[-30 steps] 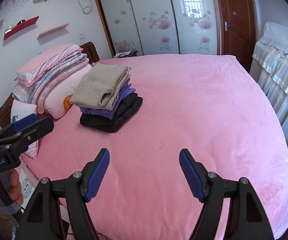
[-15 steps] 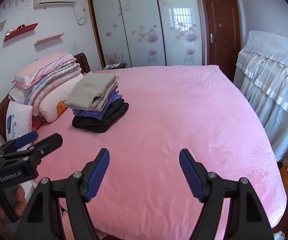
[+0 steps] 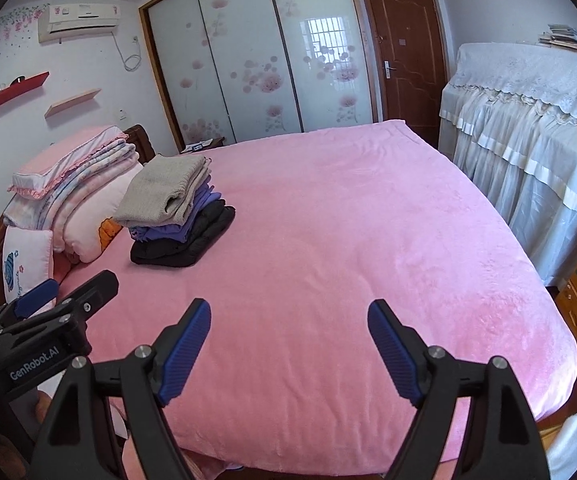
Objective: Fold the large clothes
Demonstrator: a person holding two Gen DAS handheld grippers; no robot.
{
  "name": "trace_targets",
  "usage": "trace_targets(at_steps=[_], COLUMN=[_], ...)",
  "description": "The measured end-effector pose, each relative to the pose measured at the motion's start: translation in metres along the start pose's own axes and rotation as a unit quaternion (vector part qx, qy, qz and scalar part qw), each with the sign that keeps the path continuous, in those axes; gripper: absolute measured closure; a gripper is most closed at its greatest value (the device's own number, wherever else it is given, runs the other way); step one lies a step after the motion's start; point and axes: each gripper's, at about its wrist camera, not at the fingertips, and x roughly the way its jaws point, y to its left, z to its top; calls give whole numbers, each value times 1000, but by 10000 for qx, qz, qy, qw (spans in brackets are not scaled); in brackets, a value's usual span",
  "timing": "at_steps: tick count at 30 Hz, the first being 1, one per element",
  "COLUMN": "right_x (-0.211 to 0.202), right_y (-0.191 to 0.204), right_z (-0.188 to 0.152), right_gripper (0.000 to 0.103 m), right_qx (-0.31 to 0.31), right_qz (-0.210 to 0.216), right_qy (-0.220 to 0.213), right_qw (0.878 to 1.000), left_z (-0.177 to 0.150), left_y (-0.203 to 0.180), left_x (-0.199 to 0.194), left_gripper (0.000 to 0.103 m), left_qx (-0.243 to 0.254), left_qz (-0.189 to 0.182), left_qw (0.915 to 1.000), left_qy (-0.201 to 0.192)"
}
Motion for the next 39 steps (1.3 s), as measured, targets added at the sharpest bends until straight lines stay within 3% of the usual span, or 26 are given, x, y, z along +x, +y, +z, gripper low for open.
trace_targets(at_steps=[14, 39], right_x=[0, 4], right_y=[12, 12], right_z=[-6, -17], right_gripper=[21, 21], right_qx=[-200, -189], right_qz=[-171, -275], right_qy=[-67, 20], right_qw=[9996, 9994], left_z=[-11, -20], left_y=[3, 6], left_x=[15, 12], left_gripper=[0, 0], left_qx=[56, 33], left_qz=[12, 21], left_qw=[9997, 9997], left_qy=[248, 246])
